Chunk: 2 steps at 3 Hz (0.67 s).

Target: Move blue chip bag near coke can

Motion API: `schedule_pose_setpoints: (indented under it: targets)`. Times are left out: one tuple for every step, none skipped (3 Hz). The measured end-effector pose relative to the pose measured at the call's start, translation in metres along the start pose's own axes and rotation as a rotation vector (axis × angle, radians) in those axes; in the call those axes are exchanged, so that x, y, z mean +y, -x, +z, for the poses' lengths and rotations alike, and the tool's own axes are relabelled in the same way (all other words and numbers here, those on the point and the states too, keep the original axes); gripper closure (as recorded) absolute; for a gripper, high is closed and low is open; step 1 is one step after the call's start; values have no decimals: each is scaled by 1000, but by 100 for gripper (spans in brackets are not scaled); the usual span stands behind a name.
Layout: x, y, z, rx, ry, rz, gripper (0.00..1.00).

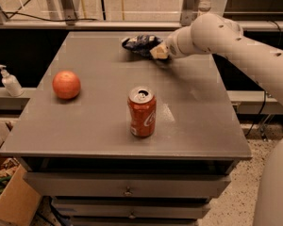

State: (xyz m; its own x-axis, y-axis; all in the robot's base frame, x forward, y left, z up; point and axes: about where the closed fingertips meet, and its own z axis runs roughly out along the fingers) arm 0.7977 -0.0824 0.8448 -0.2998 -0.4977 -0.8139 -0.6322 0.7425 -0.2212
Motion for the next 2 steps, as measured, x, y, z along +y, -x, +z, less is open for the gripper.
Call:
schedule_pose_setpoints:
  targets:
    - [-9,-7,-24,-8,-14,14,87]
    - [-16,-11,-55,-30,-16,30,100]
